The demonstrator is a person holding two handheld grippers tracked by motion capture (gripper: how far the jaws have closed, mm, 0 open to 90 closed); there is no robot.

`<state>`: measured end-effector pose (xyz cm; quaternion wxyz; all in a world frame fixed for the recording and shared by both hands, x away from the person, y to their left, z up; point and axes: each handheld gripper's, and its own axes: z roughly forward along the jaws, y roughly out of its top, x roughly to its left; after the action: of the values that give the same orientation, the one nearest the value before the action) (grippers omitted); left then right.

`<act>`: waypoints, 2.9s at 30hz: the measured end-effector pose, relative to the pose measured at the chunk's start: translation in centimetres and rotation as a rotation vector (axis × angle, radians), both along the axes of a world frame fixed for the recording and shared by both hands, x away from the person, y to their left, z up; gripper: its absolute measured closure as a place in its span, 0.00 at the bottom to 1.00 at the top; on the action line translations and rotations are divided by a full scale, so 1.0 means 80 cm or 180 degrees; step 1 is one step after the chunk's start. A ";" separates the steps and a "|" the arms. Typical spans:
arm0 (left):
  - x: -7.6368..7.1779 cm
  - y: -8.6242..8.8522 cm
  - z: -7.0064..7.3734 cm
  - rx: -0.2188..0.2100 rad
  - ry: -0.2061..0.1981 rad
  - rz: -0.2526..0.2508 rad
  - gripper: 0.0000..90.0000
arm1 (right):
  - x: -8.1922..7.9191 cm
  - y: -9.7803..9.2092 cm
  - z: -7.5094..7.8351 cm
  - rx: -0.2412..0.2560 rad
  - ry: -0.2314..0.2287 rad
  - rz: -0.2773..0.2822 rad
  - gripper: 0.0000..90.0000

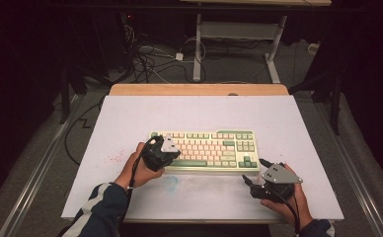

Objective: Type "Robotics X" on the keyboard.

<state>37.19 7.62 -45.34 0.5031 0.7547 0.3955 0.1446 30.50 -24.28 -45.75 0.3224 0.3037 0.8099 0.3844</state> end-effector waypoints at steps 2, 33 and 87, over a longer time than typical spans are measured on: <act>0.003 -0.002 -0.003 0.0030 0.0037 -0.0002 0.97 | 0.000 0.000 0.000 -0.0002 0.0004 0.0008 0.28; -0.012 0.035 0.005 -0.0094 -0.0637 0.0183 0.38 | 0.000 0.000 0.000 -0.0030 -0.0011 -0.0001 0.28; -0.031 0.103 0.000 -0.0301 -0.0084 0.0527 0.97 | 0.003 -0.001 0.001 -0.0045 -0.0019 -0.0052 0.28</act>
<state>34.71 15.88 -45.37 0.5297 0.6928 0.4563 0.1767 30.78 -24.36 -45.64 0.3301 0.3069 0.8091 0.3770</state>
